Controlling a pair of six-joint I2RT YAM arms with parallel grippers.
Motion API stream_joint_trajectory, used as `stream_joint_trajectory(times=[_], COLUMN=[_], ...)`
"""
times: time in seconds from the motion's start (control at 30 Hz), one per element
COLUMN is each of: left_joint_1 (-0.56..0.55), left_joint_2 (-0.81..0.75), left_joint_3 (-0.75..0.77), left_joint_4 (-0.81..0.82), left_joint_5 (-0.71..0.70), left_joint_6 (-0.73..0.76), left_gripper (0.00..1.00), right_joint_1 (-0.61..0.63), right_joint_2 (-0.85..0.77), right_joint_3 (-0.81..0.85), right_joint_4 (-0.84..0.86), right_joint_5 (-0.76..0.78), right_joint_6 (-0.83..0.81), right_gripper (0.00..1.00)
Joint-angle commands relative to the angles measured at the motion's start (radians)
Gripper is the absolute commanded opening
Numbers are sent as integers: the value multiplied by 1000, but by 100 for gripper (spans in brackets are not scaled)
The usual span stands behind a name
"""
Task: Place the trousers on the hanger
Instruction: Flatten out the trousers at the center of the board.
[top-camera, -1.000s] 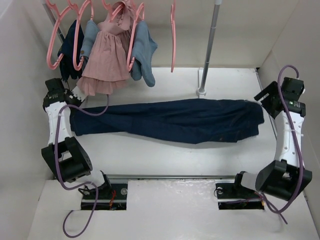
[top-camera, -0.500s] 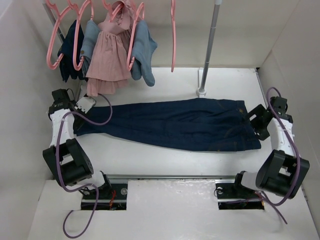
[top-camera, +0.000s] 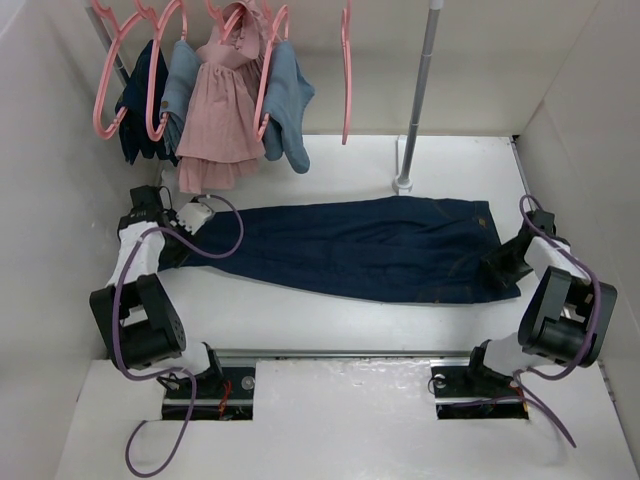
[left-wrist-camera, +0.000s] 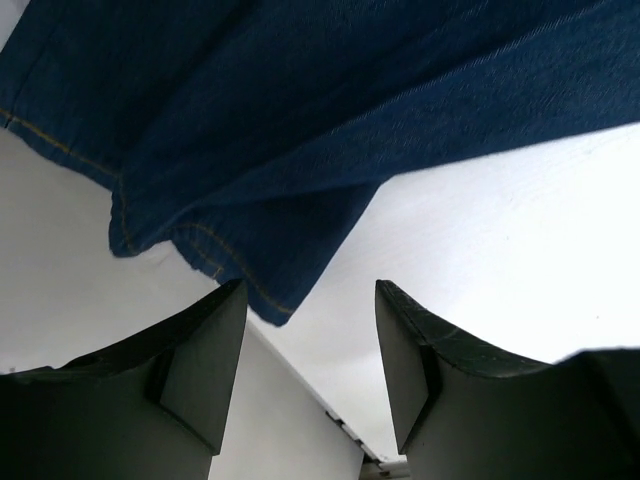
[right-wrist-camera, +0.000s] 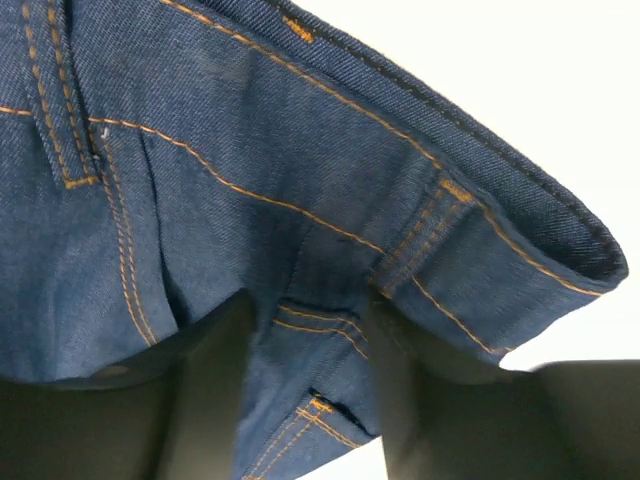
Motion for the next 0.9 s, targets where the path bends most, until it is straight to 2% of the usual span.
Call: stream_joint_trajectory(times=[0.0,0.03,0.1,0.13,0.27,0.5,0.63,0.73,0.87], left_joint_1=[-6,-6,-6,-6,-15,-15,-38,-69,-136], left_joint_2=[6,15,15,15,15,-5,-29,-29,-5], left_joint_3=[-9,-9,2,11,31,94,76,2,-44], left_joint_4=[16,16,16,16,16,46,46,95,95], left_joint_5=[1,1,1,1,10,-20,-8,-8,68], left_joint_6=[-34,-34,-34,-25,-2,73,186,234,300], left_gripper=[51,51,51,51,51,51,51,52,58], right_joint_1=[-3,-3,-3,-3,-3,-3,-3,-3,-3], right_joint_2=[-8,2,17,26,17,-130,-353,-481,-572], right_joint_3=[-2,-2,8,8,8,102,185,194,104], right_joint_4=[77,77,77,77,77,-24,-139,-201,-192], right_joint_5=[-10,-10,-21,-21,-21,-11,104,148,137], right_joint_6=[13,13,13,13,4,-30,-39,-39,-2], right_gripper=[50,40,31,22,0,0,0,0,0])
